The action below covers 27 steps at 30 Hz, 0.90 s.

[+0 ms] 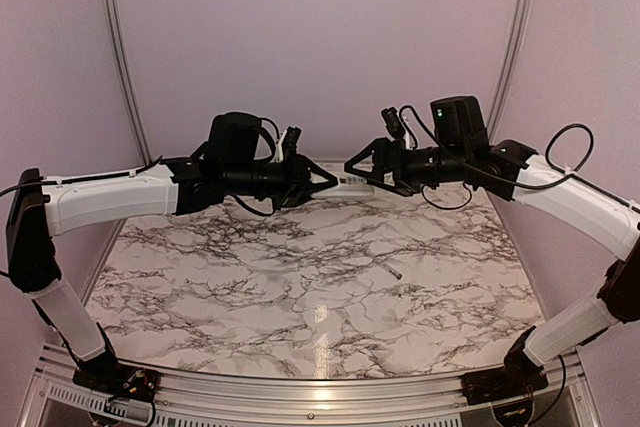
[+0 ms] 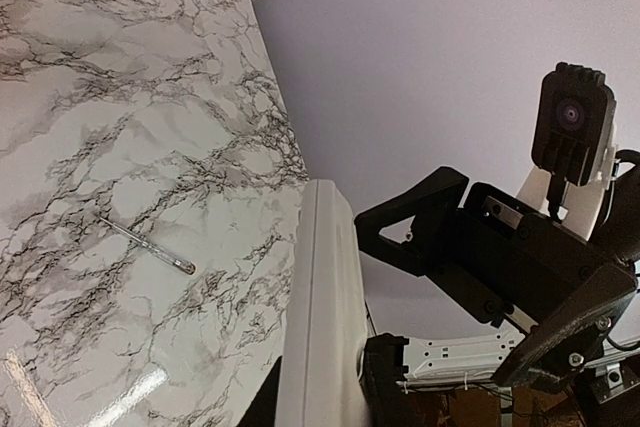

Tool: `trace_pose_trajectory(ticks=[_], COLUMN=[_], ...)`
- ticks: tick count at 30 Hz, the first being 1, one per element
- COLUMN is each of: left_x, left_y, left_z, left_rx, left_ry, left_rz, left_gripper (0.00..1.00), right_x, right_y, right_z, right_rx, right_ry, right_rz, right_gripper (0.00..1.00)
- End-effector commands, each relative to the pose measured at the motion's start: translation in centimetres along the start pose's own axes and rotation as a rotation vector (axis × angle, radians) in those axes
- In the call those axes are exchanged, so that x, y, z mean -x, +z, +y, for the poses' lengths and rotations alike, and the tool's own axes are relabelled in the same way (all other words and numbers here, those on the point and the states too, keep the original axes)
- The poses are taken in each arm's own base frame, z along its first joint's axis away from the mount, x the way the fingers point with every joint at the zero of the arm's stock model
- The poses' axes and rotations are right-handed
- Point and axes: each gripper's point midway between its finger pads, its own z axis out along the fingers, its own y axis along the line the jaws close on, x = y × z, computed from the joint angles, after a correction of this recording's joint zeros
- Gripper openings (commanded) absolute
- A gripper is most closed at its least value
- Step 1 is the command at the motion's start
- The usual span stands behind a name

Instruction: Unload the batteries from the remote control

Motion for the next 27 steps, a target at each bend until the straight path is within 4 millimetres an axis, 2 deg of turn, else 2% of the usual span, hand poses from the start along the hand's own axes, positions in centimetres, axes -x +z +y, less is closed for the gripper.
trace_pose_trajectory(ticks=[1,8,14,27], left_x=[-0.7,-1.0,-1.2,-1.6], left_y=[-1.6,-2.1,-2.7,-3.3], left_z=[-9.2,-10.2,-10.8,-11.4], left_rx=[-0.316,-0.36,-0.389,-0.422], left_ry=[0.179,0.202,0.217,0.233], left_rz=[0.03,0.043,0.048,0.05], left_gripper=[0.0,0.0,0.0,0.0], right_x=[-1.6,-1.6,-1.5,-1.7], right_y=[0.6,-0.1,-0.8,-1.0], right_z=[1.7,2.1,3.4,3.9], right_rx=[0.132,0.204,0.3,0.343], right_ry=[0.043,0.072,0.074,0.071], right_rz=[0.072,0.06,0.048,0.057], right_gripper=[0.87,0.87,0.87,0.87])
